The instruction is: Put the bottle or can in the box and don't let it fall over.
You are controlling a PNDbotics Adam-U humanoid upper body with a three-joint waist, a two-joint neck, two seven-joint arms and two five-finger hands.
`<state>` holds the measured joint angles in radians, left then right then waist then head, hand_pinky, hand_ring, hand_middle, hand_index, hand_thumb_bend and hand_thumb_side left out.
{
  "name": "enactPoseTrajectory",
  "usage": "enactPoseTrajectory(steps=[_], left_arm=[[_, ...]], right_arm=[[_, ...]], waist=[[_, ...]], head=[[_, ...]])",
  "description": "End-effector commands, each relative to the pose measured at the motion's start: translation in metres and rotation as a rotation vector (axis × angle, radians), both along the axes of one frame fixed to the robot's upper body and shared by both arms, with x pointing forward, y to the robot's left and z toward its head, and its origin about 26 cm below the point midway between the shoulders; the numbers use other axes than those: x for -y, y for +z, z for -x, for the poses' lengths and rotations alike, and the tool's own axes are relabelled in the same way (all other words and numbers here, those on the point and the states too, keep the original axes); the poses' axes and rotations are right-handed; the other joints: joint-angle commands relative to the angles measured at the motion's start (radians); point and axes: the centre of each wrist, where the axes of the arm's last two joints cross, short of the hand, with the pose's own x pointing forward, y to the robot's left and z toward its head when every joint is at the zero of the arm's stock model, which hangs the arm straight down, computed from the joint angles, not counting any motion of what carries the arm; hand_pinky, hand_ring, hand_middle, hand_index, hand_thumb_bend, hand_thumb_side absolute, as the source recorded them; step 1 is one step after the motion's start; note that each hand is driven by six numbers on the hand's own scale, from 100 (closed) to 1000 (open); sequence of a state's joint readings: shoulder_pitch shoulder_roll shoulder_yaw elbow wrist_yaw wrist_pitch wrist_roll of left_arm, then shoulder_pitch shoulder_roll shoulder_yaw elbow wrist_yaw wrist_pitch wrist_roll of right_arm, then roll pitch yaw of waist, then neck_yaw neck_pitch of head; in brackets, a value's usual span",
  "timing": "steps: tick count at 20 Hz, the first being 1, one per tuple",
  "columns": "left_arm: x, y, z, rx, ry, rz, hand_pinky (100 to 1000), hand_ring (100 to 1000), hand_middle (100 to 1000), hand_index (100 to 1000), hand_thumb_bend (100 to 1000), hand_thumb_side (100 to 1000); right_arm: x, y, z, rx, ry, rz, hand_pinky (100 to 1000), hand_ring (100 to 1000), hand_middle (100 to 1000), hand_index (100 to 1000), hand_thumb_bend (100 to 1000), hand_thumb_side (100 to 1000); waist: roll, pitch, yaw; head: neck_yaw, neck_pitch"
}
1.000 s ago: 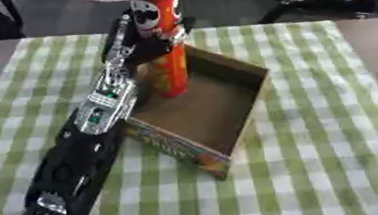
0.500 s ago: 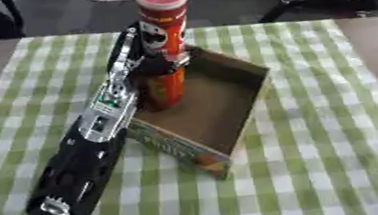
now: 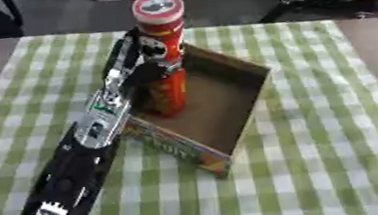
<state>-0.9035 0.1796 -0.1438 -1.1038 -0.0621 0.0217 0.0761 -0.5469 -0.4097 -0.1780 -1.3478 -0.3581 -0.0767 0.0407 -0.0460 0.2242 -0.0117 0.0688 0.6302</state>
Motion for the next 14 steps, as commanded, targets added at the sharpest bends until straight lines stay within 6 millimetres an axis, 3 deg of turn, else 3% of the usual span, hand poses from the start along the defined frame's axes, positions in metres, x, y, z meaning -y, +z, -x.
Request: enactPoseTrajectory(steps=[1, 14], left_arm=[[-0.012, 0.014, 0.0, 0.041, 0.023, -0.018, 920, 780, 753, 793, 868, 257], [-0.063, 0.048, 0.022, 0.113, 0.068, 0.012, 910, 770, 747, 783, 821, 241]], right_arm=[[0.007, 0.014, 0.002, 0.038, -0.015, 0.009, 607, 818, 855, 771, 632, 268], [0.023, 0.014, 0.008, 0.035, -0.072, 0.02, 607, 819, 856, 771, 640, 273]], waist=[[-0.001, -0.022, 0.004], [-0.001, -0.044, 0.05]], head=[[-0.006, 0.002], [-0.042, 0.029]])
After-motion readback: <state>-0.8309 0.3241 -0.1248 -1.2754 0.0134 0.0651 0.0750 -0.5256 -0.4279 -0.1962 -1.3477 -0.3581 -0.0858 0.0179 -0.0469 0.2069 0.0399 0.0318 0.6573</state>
